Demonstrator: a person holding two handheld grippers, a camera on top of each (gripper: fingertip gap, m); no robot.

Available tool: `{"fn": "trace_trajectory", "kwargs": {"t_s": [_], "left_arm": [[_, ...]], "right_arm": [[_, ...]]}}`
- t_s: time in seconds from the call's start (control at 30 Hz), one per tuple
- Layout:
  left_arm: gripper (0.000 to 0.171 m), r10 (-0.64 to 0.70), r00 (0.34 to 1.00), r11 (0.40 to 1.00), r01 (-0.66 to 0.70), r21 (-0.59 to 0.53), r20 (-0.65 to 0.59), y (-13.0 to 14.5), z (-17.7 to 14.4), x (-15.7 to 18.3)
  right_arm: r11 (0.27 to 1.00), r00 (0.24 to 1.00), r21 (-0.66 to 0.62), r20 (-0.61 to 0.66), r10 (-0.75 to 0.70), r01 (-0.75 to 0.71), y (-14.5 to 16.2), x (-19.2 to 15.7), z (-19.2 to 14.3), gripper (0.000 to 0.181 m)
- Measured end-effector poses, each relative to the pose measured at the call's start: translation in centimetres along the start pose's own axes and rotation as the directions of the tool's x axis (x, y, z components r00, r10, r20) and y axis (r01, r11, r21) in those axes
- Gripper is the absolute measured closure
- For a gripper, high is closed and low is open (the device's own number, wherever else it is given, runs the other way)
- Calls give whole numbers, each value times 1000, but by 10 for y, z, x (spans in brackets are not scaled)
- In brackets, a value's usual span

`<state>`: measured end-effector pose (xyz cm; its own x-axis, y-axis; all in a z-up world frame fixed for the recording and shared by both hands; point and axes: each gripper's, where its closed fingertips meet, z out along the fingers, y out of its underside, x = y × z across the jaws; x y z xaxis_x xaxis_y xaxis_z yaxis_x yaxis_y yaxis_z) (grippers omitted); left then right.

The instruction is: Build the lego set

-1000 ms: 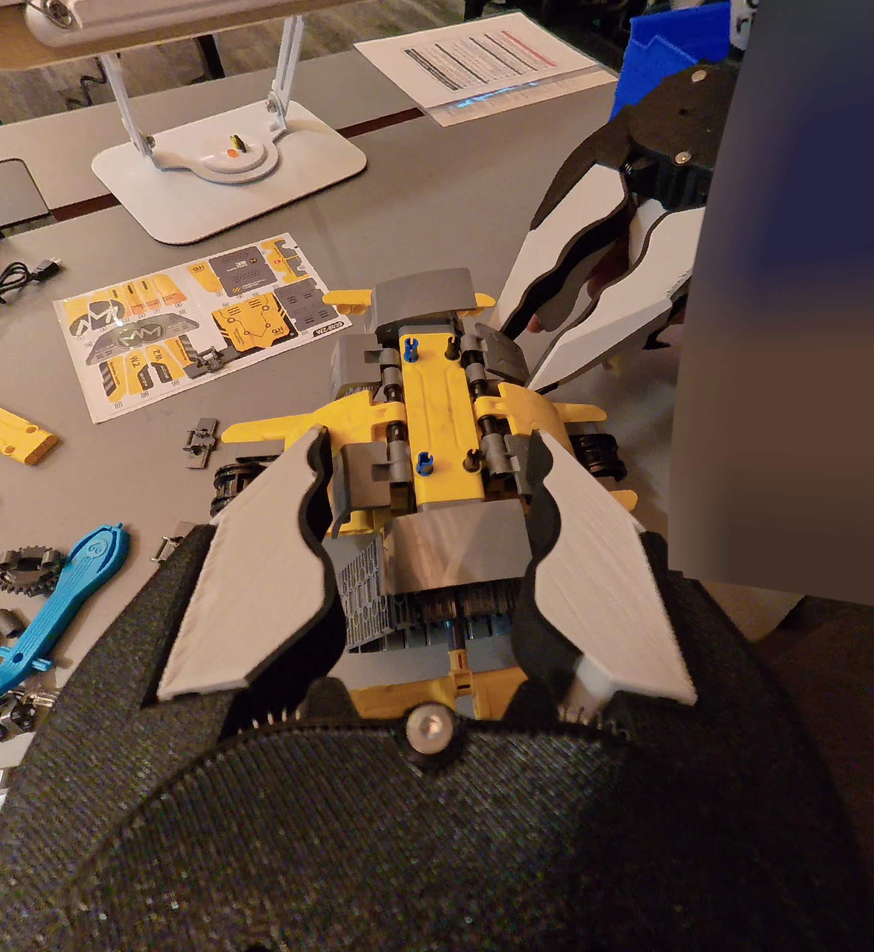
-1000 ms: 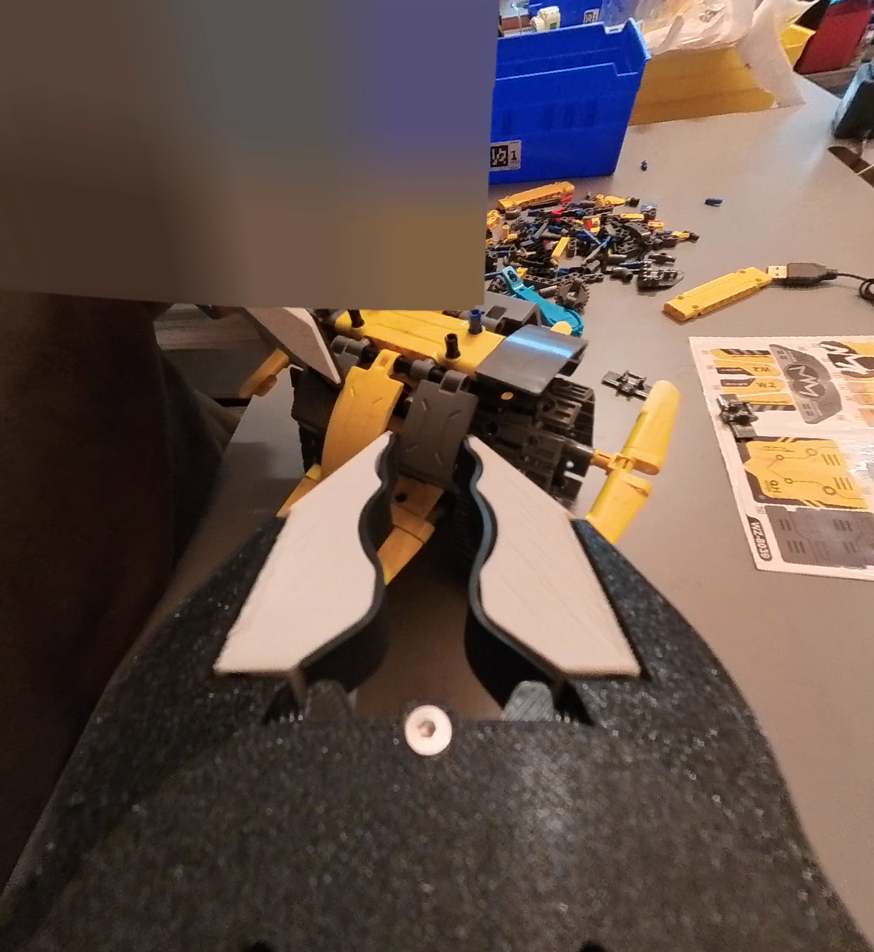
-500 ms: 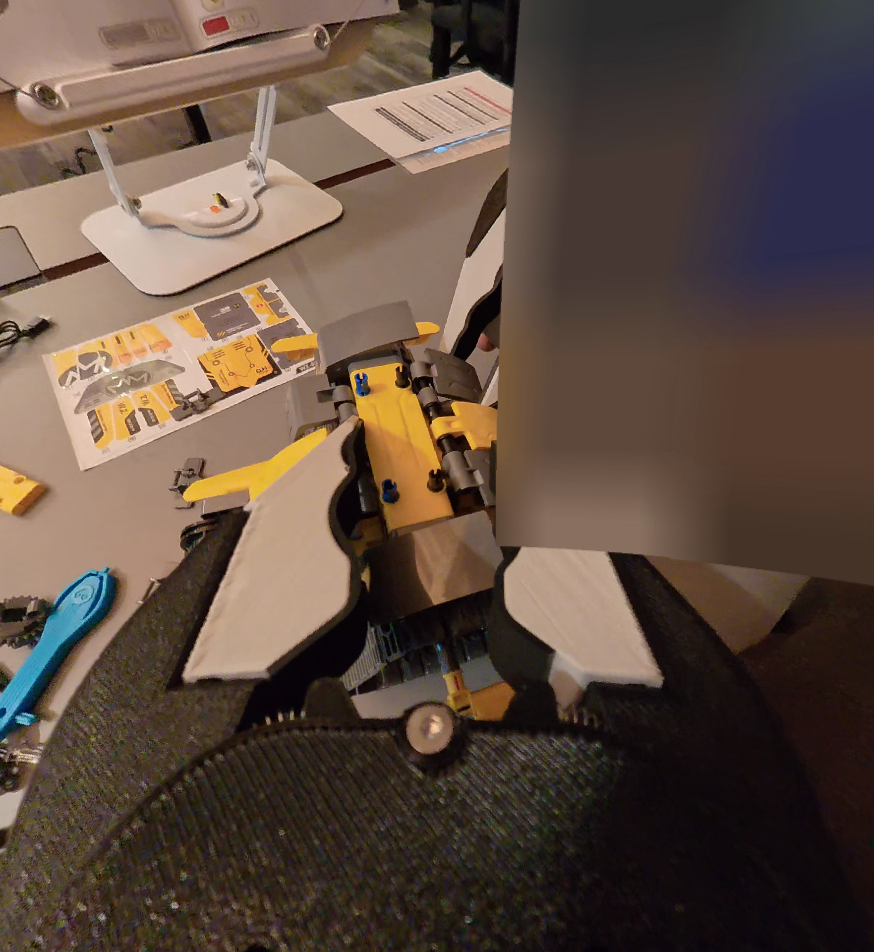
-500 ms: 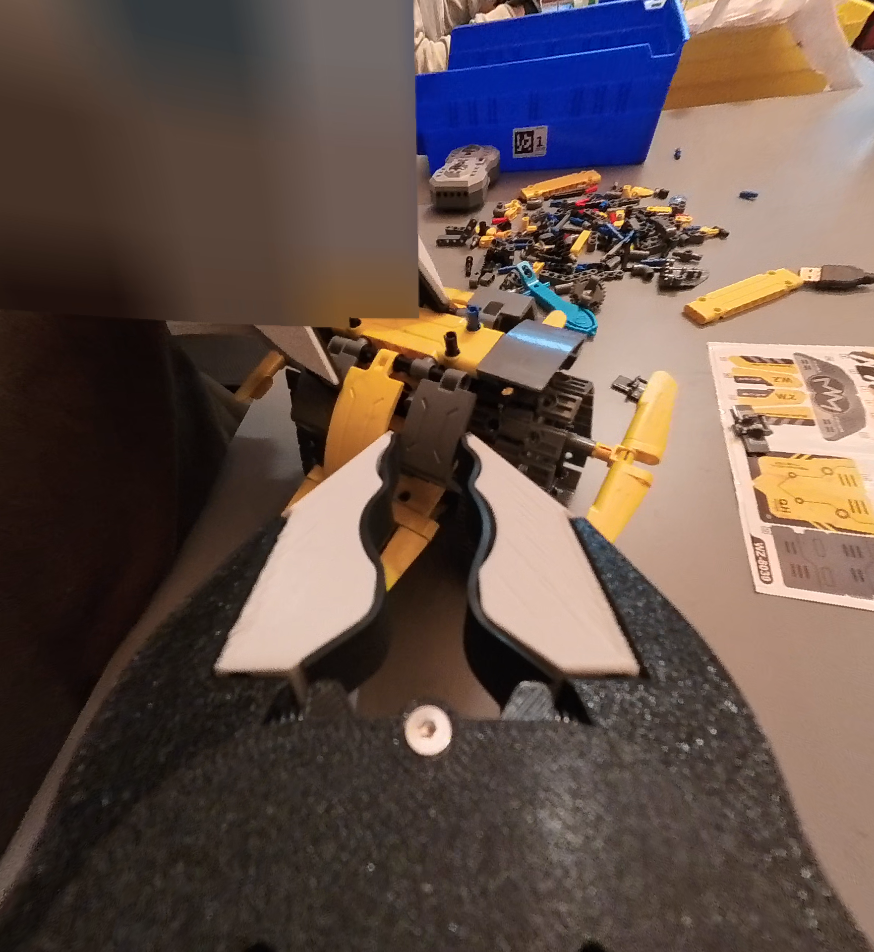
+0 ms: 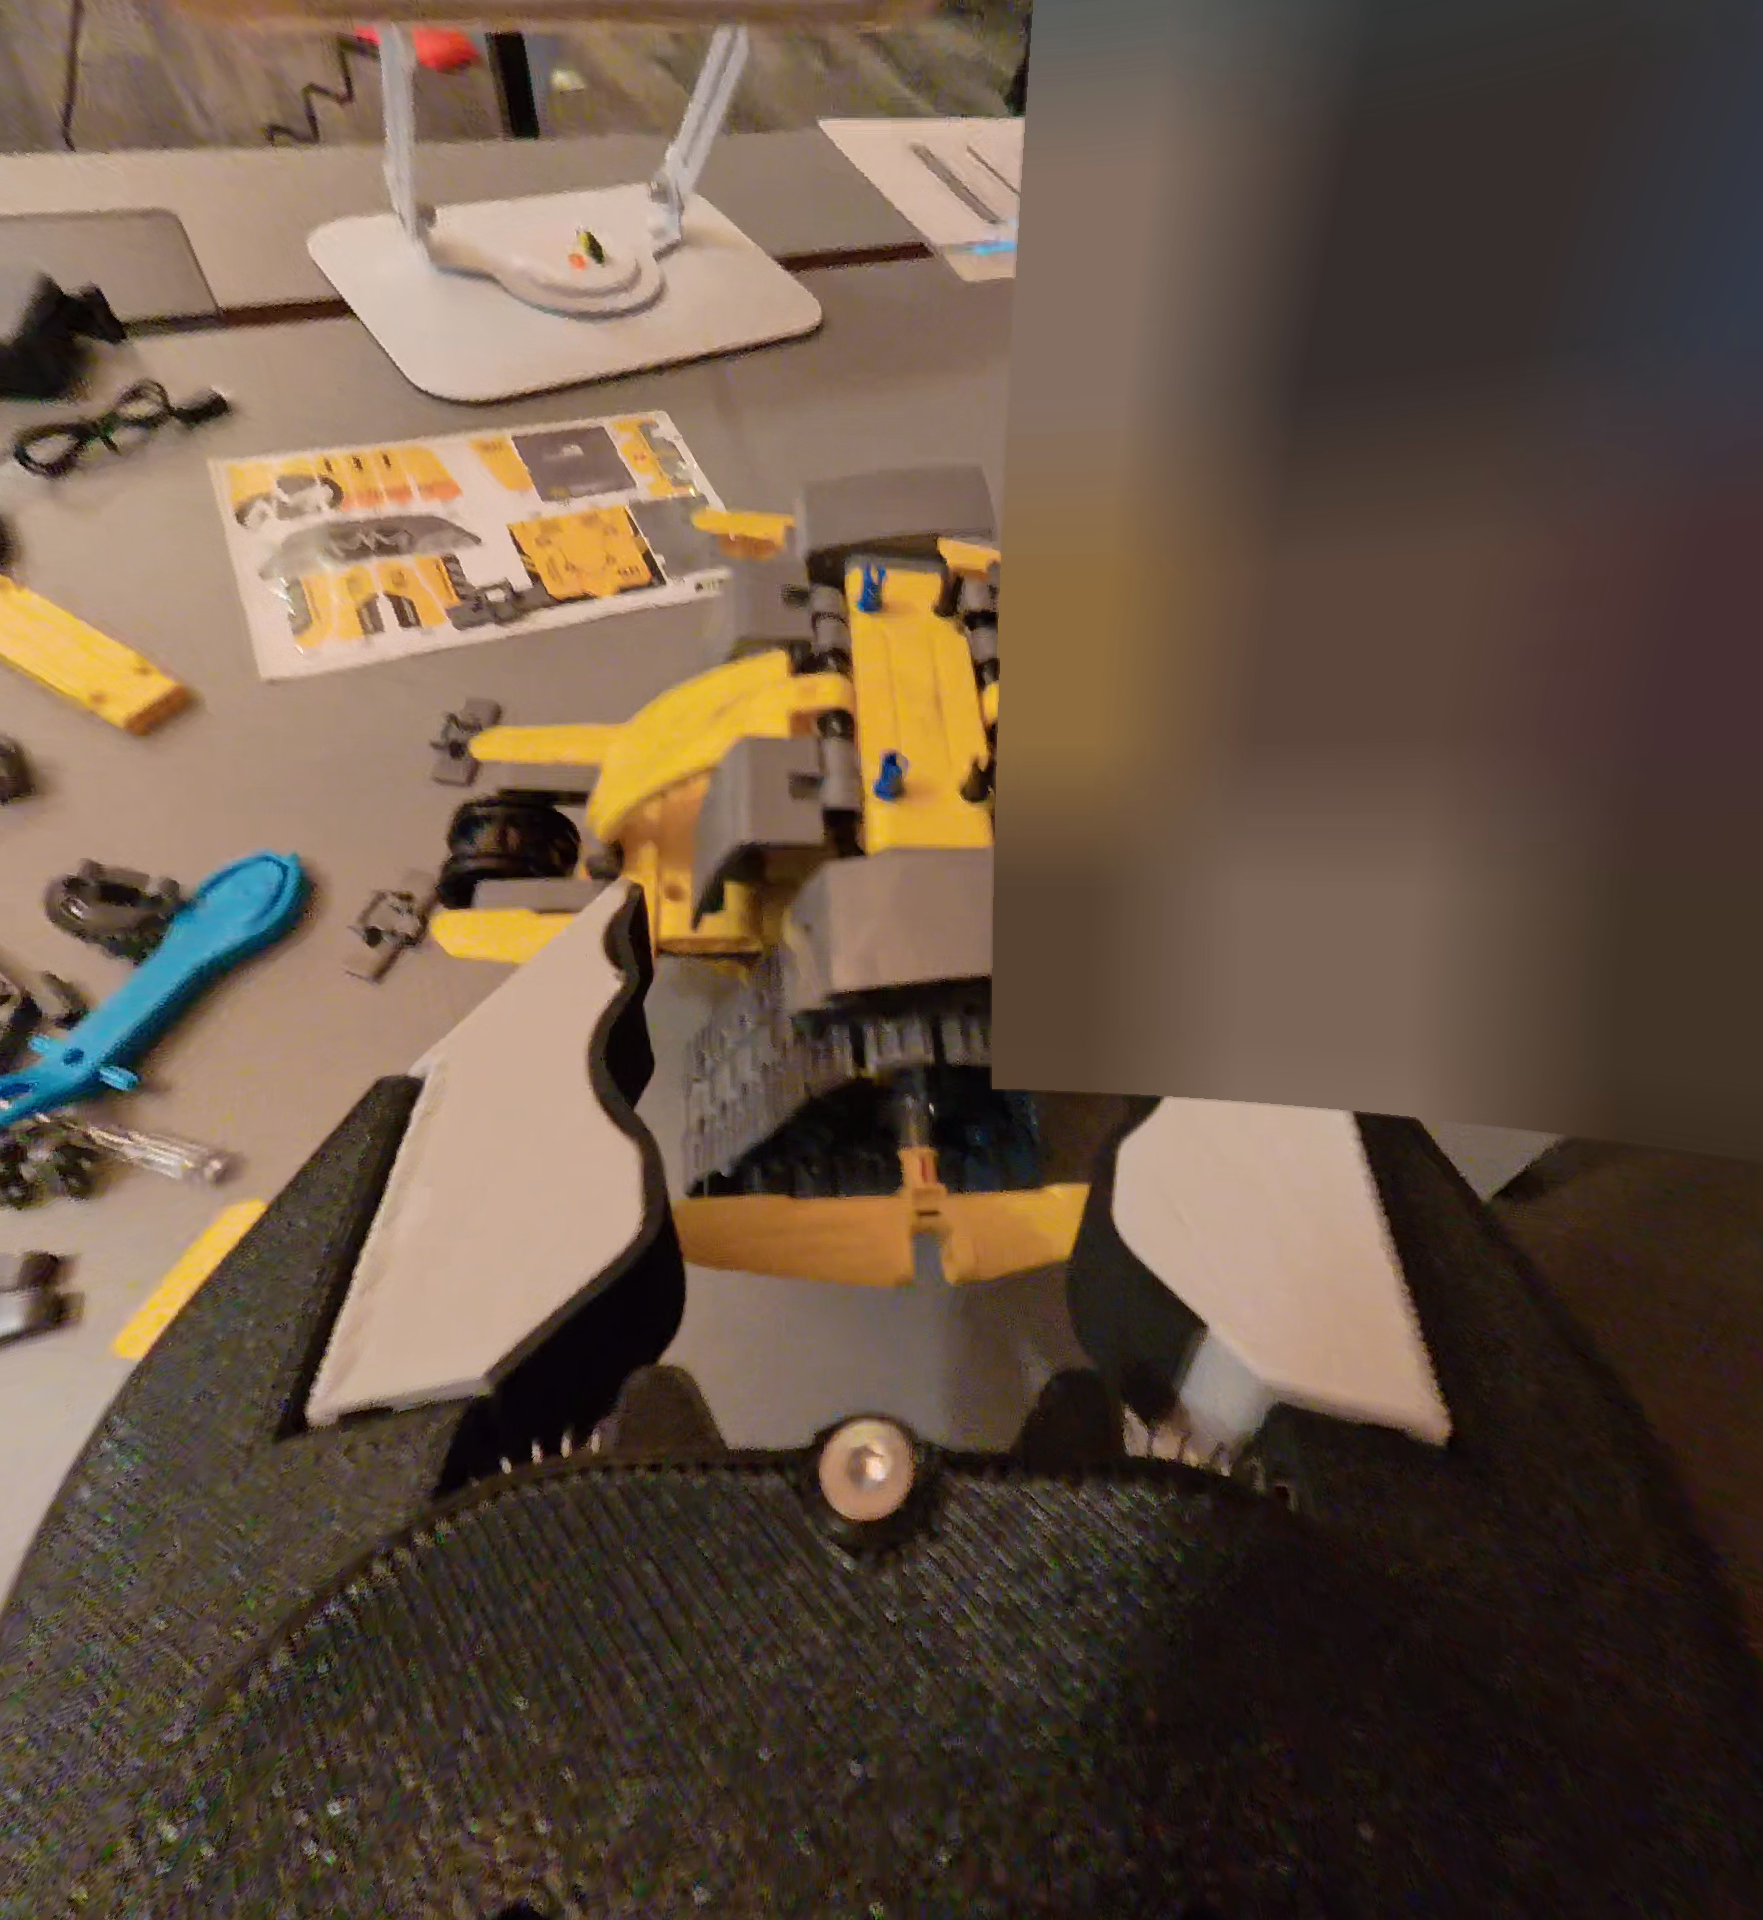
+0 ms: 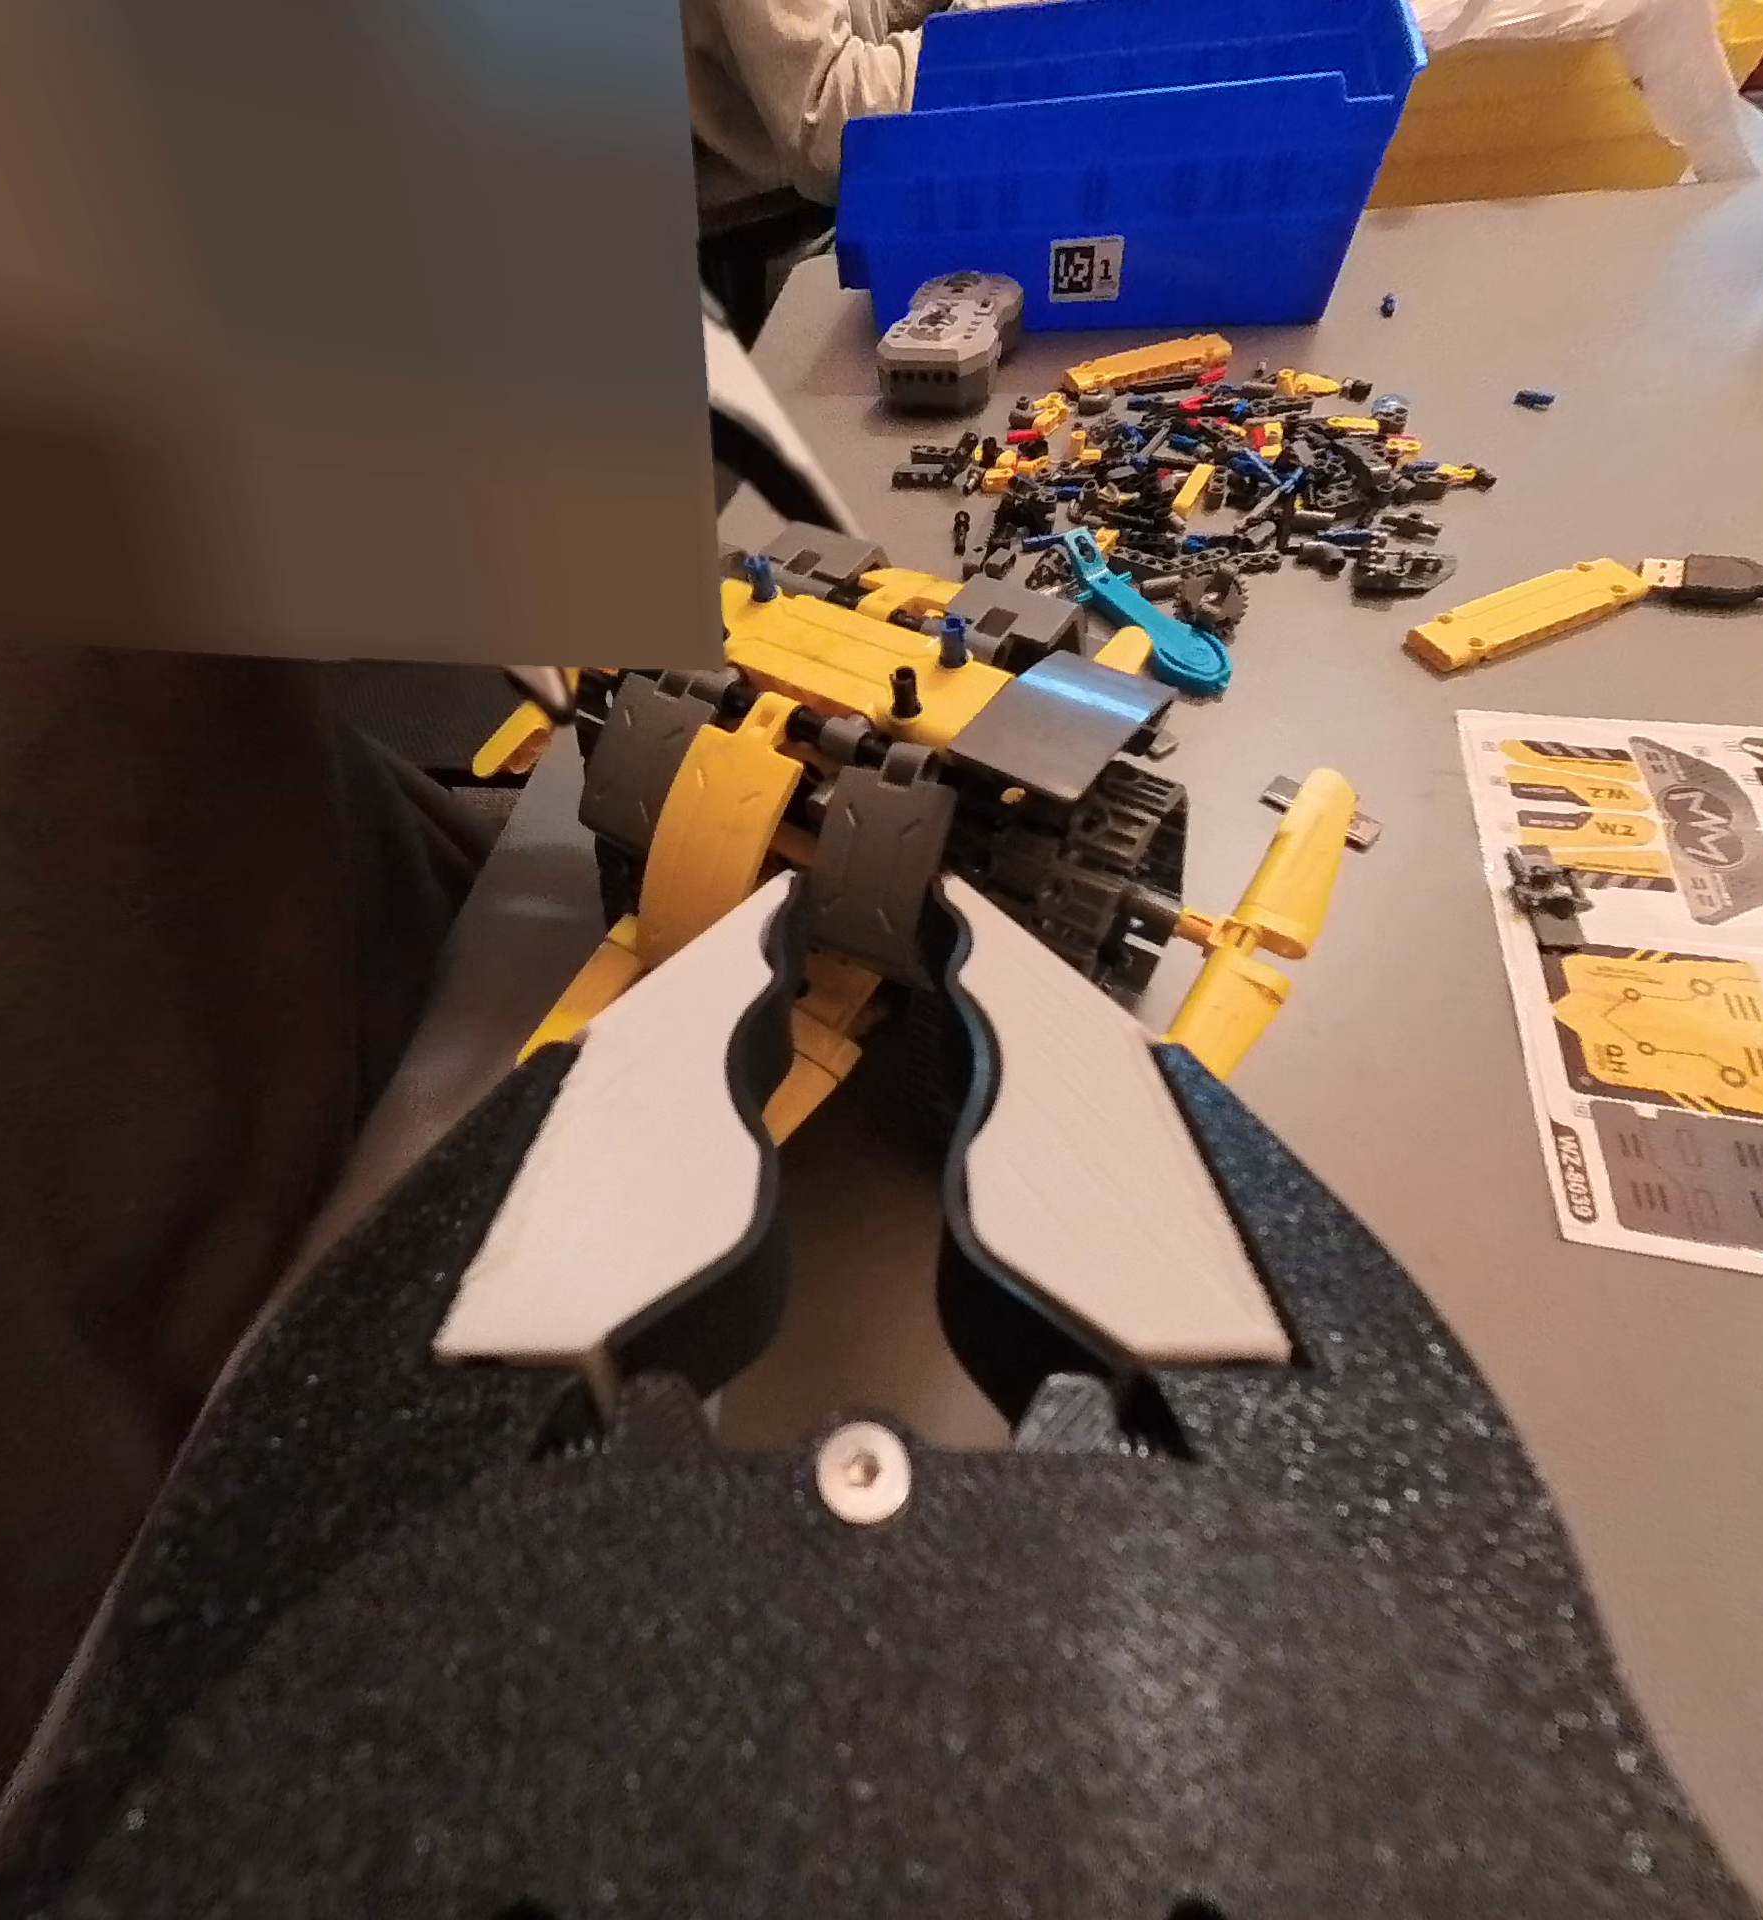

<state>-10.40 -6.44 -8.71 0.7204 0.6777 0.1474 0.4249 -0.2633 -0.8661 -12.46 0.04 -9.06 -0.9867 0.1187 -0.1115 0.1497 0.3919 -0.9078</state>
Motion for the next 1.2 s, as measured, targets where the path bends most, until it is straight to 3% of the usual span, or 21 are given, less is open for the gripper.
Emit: {"fn": "trace_trajectory", "kwargs": {"t_s": [0.03, 0.17, 0.4, 1.13, 1.17, 1.2], "left_arm": [[84, 10, 1000, 1000, -10, -12, 10, 6, 0, 2], [104, 86, 993, 995, -83, -49, 75, 22, 3, -3], [124, 89, 996, 996, -89, -27, -5, 15, 11, 8], [125, 132, 991, 988, -134, -81, -40, 11, 22, 1], [124, 134, 990, 987, -136, -83, -32, 11, 23, 1], [123, 138, 990, 987, -141, -79, -38, 11, 26, 3]], "right_arm": [[1000, 1000, -1, -4, 2, -2, 0, 0, 1, 160], [1000, 1000, -1, -10, 5, -5, -1, -3, 3, 160], [1000, 1000, -6, -5, 19, -19, 0, -5, 6, 160], [998, 985, 12, 157, 66, -69, 2, -10, 7, 163], [997, 971, 59, 235, 41, -57, -7, -22, 4, 181], [997, 973, 63, 226, 34, -50, -8, -24, 9, 181]]}}
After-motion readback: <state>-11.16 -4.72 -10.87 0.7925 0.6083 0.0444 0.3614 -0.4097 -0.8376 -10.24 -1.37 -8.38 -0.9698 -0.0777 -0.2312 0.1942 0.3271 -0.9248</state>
